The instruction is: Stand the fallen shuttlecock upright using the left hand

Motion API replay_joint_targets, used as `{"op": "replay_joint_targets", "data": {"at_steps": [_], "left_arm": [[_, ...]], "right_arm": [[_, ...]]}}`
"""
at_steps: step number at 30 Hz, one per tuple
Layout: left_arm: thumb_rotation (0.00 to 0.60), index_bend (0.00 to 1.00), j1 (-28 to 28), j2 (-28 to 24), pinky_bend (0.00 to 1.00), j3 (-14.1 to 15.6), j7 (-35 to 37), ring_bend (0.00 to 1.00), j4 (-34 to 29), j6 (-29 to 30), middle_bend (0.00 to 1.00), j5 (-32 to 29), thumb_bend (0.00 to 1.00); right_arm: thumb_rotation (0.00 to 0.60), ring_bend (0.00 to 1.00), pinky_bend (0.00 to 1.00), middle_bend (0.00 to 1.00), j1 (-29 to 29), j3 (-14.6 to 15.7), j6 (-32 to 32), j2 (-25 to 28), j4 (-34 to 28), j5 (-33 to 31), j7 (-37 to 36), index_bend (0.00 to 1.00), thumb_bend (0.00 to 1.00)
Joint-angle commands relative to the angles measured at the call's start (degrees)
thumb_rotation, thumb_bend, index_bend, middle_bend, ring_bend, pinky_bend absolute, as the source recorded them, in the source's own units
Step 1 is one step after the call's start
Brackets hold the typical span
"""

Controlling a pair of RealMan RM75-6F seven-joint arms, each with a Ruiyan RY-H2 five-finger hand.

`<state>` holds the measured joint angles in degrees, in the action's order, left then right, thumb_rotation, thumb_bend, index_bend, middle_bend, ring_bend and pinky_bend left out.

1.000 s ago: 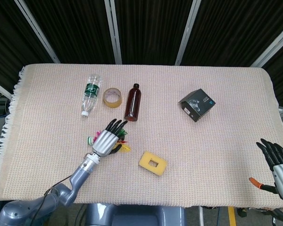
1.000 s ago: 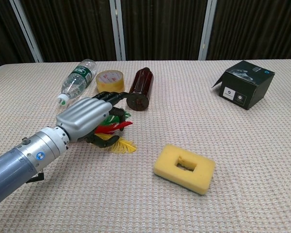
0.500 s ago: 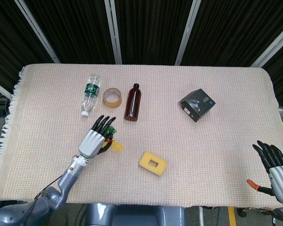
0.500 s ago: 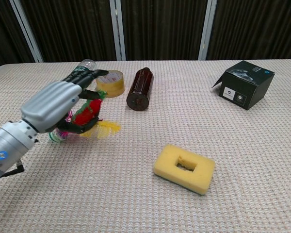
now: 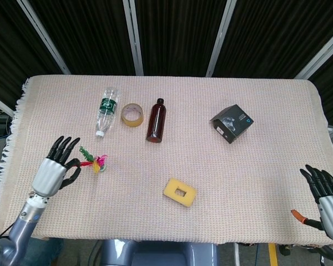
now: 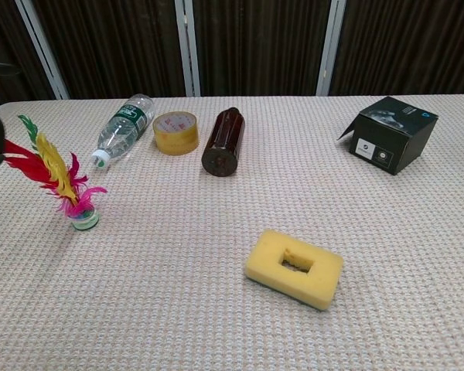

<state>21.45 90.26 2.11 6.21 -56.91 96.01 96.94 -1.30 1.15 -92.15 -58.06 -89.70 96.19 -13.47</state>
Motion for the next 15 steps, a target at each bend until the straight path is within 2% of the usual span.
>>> {"op": "replay_joint_targets", "data": {"at_steps": [1, 2, 3, 6, 8, 10, 12, 15], "left_arm": [[0.6, 0.22, -3.44, -4.52, 0.0, 0.9, -0.76, 0.0, -4.35, 3.84, 0.0, 0.21, 0.19], [0.6, 0.12, -4.4, -5.61, 0.0, 0.64, 0.28, 0.0, -5.93, 5.54, 0.0, 0.14, 0.16], [0.6, 0.09, -5.2, -6.54, 0.0, 0.57, 0.69, 0.0, -7.33, 6.55, 0.0, -0.03, 0.15], [0.6, 0.08, -9.42, -11.63, 0.0, 1.96, -3.46, 0.0, -16.12, 6.28, 0.0, -3.18, 0.15], [0.6, 0.08, -12.75, -17.48, 0.0, 4.55, -11.73, 0.0, -26.21, 2.94, 0.0, -7.5, 0.14], [0.6, 0.08, -14.78, -21.45, 0.0, 5.92, -17.32, 0.0, -33.52, 1.36, 0.0, -10.78, 0.13], [0.6, 0.08, -16.89, -23.2, 0.0, 5.82, -19.42, 0.0, -37.58, 1.37, 0.0, -14.26, 0.12], [0.6, 0.09, -19.04, -23.68, 0.0, 4.7, -17.39, 0.0, -38.58, 1.22, 0.0, -17.95, 0.12]], "right_arm": [[0.6, 0.0, 0.0, 0.0, 0.22, -0.07, -0.24, 0.04, 0.14, -0.15, -0.18, 0.0, 0.11], [0.6, 0.0, 0.0, 0.0, 0.28, -0.05, -0.31, -0.04, 0.15, -0.1, -0.05, 0.0, 0.11], [0.6, 0.0, 0.0, 0.0, 0.29, -0.03, -0.29, -0.11, 0.14, -0.02, 0.24, 0.0, 0.11], [0.6, 0.0, 0.0, 0.0, 0.11, 0.1, 0.15, -0.53, 0.07, 0.37, 1.72, 0.0, 0.11], [0.6, 0.0, 0.0, 0.0, -0.27, 0.17, 1.01, -0.75, -0.24, 0.5, 2.98, 0.0, 0.11], [0.6, 0.0, 0.0, 0.0, -0.61, 0.23, 1.53, -0.84, -0.51, 0.83, 3.89, 0.0, 0.11], [0.6, 0.0, 0.0, 0.0, -0.81, 0.37, 1.85, -0.94, -0.86, 1.25, 4.58, 0.0, 0.11], [0.6, 0.0, 0.0, 0.0, -0.96, 0.61, 2.22, -0.98, -1.05, 1.63, 5.31, 0.0, 0.11]]}}
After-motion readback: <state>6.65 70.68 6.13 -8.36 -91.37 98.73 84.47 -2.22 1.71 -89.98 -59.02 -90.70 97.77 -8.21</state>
